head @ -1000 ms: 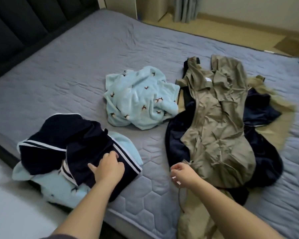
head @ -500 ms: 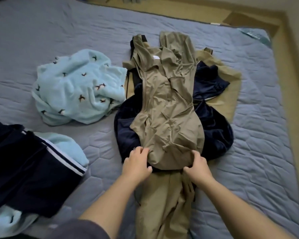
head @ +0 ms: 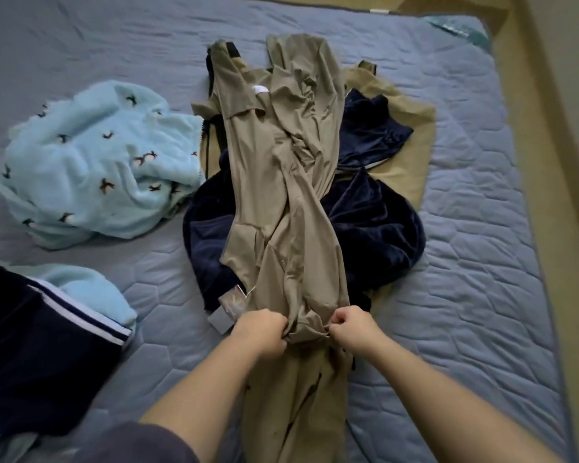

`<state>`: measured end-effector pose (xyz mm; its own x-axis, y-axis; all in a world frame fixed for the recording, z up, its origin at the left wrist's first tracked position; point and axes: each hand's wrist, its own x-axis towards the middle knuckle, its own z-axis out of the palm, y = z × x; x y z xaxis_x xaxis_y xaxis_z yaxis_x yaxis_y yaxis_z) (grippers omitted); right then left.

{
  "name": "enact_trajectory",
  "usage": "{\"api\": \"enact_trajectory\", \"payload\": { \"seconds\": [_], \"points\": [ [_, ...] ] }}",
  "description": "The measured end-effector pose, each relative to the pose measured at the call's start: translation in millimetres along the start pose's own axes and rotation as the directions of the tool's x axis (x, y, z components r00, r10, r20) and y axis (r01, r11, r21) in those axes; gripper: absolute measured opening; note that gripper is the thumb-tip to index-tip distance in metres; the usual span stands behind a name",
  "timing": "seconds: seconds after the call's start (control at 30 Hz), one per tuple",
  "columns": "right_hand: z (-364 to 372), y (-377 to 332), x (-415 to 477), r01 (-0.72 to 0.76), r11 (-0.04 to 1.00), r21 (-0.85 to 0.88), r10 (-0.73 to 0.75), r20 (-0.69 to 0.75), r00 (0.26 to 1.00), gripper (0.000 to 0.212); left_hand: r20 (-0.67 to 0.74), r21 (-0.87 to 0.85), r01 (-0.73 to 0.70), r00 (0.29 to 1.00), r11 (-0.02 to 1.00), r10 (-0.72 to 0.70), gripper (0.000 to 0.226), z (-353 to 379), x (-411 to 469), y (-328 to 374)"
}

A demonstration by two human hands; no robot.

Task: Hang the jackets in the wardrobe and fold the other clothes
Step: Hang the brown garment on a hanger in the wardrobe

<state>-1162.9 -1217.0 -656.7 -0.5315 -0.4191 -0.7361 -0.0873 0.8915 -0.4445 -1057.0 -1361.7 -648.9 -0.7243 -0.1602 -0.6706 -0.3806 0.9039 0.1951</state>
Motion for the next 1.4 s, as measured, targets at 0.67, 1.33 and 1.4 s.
{"api": "enact_trajectory", "payload": {
  "seconds": [0.67,1.33,1.4],
  "points": [
    [-199.4,-157.9,-252.6,0.590,0.626,-0.510,-0.700,-0.034,0.713,0.087,-0.436,-0.161,-0.357,0.862,0.920,0.259,0.023,-283.2,-307.4,104.8],
    [-355.7,-273.6,-580.8,0.464,0.451,-0.762,-0.860,-0.233,0.454,0.020,-0.894,-0.177,0.112,0.398,0.978,-0.207,0.011,-417.9,-594.9,91.7],
    [-367.4,-285.4,-603.3,0.478,0.458,-0.750,-0.877,-0.293,0.381,0.022,-0.914,-0.278,0.002,0.308,0.961,-0.265,0.013,-439.1,-616.5,93.6]
  ]
}}
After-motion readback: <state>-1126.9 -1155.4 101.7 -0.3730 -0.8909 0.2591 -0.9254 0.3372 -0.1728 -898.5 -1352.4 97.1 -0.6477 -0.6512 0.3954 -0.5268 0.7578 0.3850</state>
